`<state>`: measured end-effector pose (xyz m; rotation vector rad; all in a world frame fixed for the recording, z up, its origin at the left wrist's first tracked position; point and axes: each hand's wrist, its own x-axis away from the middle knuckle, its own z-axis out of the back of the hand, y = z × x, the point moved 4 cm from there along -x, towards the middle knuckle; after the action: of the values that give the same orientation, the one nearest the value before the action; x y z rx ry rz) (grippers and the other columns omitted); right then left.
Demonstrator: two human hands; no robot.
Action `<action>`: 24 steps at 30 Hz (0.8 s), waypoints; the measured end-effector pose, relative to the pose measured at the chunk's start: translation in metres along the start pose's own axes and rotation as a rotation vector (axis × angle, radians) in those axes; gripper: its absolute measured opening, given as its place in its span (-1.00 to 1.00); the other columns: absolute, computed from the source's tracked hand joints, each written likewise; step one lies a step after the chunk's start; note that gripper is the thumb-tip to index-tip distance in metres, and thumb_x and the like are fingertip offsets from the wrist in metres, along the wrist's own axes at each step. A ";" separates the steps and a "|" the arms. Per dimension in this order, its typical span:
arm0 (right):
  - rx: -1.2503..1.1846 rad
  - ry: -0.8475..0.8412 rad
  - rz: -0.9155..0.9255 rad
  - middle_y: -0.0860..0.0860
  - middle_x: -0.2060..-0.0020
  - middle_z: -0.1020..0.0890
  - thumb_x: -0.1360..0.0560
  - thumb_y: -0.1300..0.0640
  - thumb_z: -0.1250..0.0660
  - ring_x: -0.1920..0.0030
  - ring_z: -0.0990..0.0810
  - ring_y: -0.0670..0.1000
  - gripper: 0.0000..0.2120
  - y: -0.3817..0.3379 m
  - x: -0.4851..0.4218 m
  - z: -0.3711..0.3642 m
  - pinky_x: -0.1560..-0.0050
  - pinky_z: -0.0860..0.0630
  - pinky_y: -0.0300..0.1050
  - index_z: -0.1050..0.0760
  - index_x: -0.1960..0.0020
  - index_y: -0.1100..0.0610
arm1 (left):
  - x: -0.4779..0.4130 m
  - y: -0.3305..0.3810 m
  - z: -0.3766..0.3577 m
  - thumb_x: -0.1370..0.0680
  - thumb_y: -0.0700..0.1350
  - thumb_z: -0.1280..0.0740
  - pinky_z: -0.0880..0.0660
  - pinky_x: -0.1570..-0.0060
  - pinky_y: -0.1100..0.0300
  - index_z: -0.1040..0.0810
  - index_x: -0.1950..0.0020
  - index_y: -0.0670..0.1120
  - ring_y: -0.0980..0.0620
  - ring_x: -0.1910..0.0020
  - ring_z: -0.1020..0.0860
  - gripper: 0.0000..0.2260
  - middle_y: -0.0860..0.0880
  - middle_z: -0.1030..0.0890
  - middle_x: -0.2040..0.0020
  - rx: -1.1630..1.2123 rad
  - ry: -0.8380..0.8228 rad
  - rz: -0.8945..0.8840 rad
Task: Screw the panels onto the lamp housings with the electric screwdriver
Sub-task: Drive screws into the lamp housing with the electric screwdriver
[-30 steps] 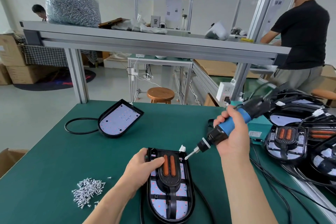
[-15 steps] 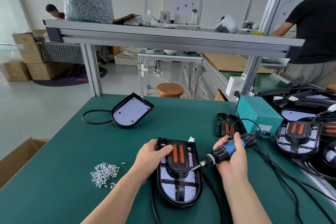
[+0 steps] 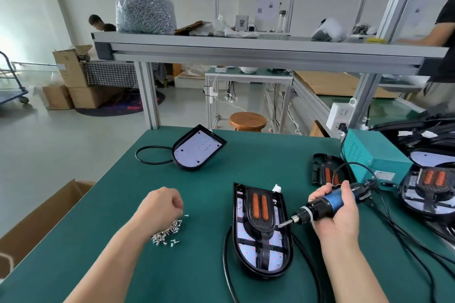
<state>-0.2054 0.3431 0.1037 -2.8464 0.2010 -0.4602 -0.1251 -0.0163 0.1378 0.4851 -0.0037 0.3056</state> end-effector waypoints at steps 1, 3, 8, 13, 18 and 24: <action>0.000 -0.007 -0.004 0.00 0.24 -0.60 -0.49 0.07 -0.51 0.30 -0.57 -0.08 -0.75 0.001 0.000 -0.001 0.12 -0.51 -0.28 -0.47 -0.03 0.08 | 0.001 -0.002 0.000 -0.44 -0.20 -0.40 -0.48 0.23 0.23 -0.59 0.19 0.02 0.07 0.18 -0.58 -0.89 0.13 -0.60 0.23 -0.021 -0.037 -0.004; 0.003 -0.021 -0.015 -0.01 0.25 -0.60 -0.50 0.07 -0.50 0.30 -0.57 -0.09 -0.77 0.002 0.000 -0.002 0.19 -0.52 -0.28 -0.47 -0.02 0.08 | 0.001 0.000 -0.003 -0.43 -0.18 -0.44 -0.52 0.16 0.21 -0.57 0.18 0.01 0.06 0.16 -0.58 -0.90 0.12 -0.61 0.22 -0.048 -0.062 -0.021; 0.037 -0.032 -0.015 0.00 0.25 -0.58 -0.51 0.06 -0.48 0.32 -0.55 -0.08 -0.77 0.003 0.000 -0.001 0.29 -0.53 -0.26 -0.47 -0.05 0.08 | 0.003 0.011 -0.008 -0.43 -0.15 -0.43 -0.55 0.07 0.15 -0.57 0.15 0.00 0.02 0.09 -0.59 -0.92 0.11 -0.60 0.18 -0.056 -0.039 -0.072; 0.032 -0.031 -0.030 -0.01 0.23 -0.57 -0.51 0.05 -0.48 0.30 -0.54 -0.09 -0.73 0.002 -0.002 0.000 0.27 -0.52 -0.27 -0.46 -0.10 0.10 | 0.001 0.015 -0.012 -0.48 -0.14 -0.38 -0.40 0.10 0.18 -0.51 0.18 0.04 0.00 0.02 -0.58 -0.91 0.07 -0.61 0.09 -0.163 -0.028 -0.090; 0.024 -0.035 -0.041 -0.01 0.23 -0.56 -0.53 0.05 -0.46 0.33 -0.53 -0.10 -0.79 0.004 -0.003 -0.001 0.30 -0.52 -0.27 -0.47 -0.02 0.10 | 0.008 0.021 -0.011 -0.56 -0.14 -0.28 -0.35 0.12 0.20 -0.46 0.12 0.03 0.00 0.01 -0.54 -0.91 0.08 -0.57 0.04 -0.216 0.022 -0.146; -0.007 -0.043 -0.056 0.00 0.21 -0.57 -0.51 0.04 -0.48 0.30 -0.54 -0.08 -0.74 0.003 -0.002 -0.003 0.25 -0.52 -0.27 -0.47 -0.09 0.09 | 0.043 0.089 -0.005 -0.45 -0.23 -0.40 -0.43 0.28 0.38 -0.54 0.25 0.03 0.19 0.33 -0.49 -0.83 0.10 -0.60 0.31 0.306 0.094 -0.335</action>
<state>-0.2087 0.3404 0.1049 -2.8720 0.1156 -0.4094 -0.1106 0.0736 0.1771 0.7628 0.2161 -0.0024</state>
